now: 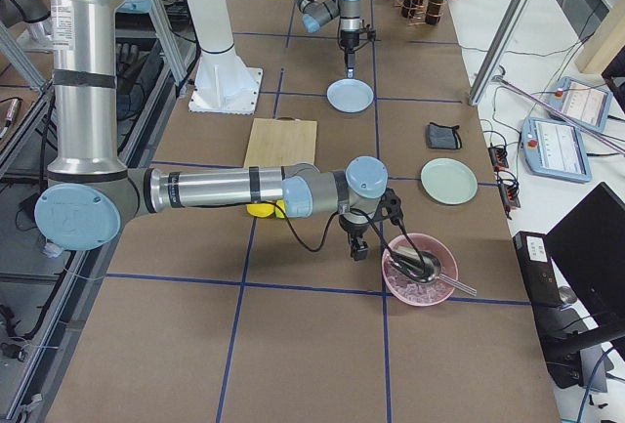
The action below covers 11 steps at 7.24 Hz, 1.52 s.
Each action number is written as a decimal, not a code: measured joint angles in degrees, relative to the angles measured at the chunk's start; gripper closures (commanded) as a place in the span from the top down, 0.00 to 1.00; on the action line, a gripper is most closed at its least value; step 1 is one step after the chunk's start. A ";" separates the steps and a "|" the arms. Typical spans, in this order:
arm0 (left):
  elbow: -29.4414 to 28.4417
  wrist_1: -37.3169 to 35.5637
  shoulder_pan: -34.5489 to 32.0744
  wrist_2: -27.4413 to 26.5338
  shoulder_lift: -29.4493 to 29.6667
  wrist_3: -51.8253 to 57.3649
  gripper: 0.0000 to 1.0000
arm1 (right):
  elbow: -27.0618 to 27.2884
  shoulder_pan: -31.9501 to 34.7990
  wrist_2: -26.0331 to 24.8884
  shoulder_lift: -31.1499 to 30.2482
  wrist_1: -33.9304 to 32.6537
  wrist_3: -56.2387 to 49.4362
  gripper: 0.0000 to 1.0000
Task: Pick orange to plate
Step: 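Hold the plate with the left gripper while the right gripper reaches toward the orange, then lower the right gripper around the orange and close on it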
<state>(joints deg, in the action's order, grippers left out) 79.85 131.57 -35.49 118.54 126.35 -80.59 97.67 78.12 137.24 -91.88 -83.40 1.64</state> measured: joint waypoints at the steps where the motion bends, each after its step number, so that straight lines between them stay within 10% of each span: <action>1: 2.37 -0.03 -0.22 0.02 -2.12 -0.04 0.98 | 1.58 -3.39 -1.28 0.31 4.32 8.76 1.00; 4: 6.43 -0.19 -0.53 0.10 -5.94 -0.09 0.98 | 2.77 -17.72 -11.72 1.79 22.94 38.35 1.00; 11: 7.18 -0.44 -0.47 0.02 -6.25 -0.09 0.98 | 1.19 -29.95 -25.44 7.79 26.05 52.28 1.00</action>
<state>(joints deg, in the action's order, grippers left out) 87.03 131.14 -35.96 118.56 120.09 -80.68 98.86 48.17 111.80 -84.09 -57.36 53.92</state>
